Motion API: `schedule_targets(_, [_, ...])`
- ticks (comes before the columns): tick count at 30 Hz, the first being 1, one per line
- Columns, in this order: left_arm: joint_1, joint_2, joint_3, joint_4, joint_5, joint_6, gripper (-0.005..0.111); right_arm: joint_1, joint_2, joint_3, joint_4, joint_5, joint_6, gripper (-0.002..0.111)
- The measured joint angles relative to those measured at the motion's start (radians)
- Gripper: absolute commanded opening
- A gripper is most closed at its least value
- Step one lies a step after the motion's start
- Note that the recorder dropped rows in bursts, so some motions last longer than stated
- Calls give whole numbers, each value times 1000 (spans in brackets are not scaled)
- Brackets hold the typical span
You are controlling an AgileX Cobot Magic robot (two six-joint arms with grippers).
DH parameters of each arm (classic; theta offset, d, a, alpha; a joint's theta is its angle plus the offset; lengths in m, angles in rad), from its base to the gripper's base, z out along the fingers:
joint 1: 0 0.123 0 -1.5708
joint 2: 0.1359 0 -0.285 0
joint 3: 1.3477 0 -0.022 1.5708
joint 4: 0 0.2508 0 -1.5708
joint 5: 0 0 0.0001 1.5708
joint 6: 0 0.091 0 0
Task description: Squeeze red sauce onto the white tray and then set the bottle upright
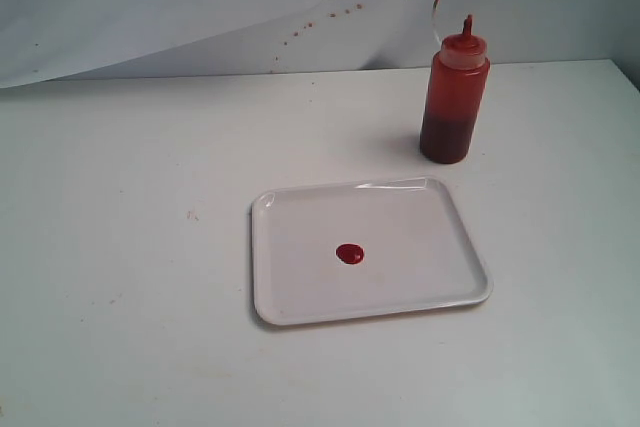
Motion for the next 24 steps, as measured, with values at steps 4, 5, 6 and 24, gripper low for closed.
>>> schedule_targets(4, [0,0,0,0,0,0,0,0,0,0,9,0,0,0])
schedule_targets(5, [0,0,0,0,0,0,0,0,0,0,14,15,0,0])
schedule_targets(6, [0,0,0,0,0,0,0,0,0,0,16,30,0,0])
schedule_targets(24, [0,0,0,0,0,0,0,-54,0,0,31,59,0,0])
